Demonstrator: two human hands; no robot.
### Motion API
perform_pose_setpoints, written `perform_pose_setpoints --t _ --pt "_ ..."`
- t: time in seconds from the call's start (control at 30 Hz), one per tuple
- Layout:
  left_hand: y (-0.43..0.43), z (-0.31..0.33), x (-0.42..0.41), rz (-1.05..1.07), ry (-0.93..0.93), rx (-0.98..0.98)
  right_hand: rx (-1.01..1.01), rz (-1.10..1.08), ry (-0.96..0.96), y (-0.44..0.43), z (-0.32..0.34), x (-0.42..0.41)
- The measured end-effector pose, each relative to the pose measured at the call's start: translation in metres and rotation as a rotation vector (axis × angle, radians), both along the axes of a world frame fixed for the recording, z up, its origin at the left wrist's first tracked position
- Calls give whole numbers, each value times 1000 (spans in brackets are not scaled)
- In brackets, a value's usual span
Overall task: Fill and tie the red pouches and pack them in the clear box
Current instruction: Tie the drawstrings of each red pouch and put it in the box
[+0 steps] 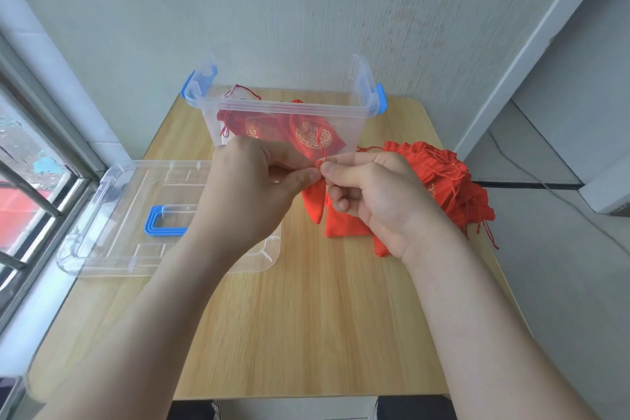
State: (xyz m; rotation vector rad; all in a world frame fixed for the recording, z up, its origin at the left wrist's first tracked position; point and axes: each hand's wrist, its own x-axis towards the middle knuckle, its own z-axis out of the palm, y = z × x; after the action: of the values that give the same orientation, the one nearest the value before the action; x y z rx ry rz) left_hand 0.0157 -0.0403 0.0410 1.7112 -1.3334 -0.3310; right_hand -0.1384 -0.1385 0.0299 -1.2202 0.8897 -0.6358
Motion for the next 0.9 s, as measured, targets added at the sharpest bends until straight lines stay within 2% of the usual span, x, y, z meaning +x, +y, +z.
perform_pose_setpoints --t 0.2,0.37,0.53,0.73,0.8,0.9 --pt "-1 -4 -7 -3 -153 63 -142 42 137 7 -3 4" --pt "-3 -5 -8 70 -81 284 -270 54 258 13 -2 8" --pt "-5 -10 -4 135 -177 183 -314 1 294 14 -1 11" --pt "-7 0 -12 84 114 213 -336 31 271 16 5 12" --pt "-8 0 -11 93 160 230 -344 31 275 16 5 12" --pt "-8 -5 -5 154 129 224 -377 3 299 14 3 13"
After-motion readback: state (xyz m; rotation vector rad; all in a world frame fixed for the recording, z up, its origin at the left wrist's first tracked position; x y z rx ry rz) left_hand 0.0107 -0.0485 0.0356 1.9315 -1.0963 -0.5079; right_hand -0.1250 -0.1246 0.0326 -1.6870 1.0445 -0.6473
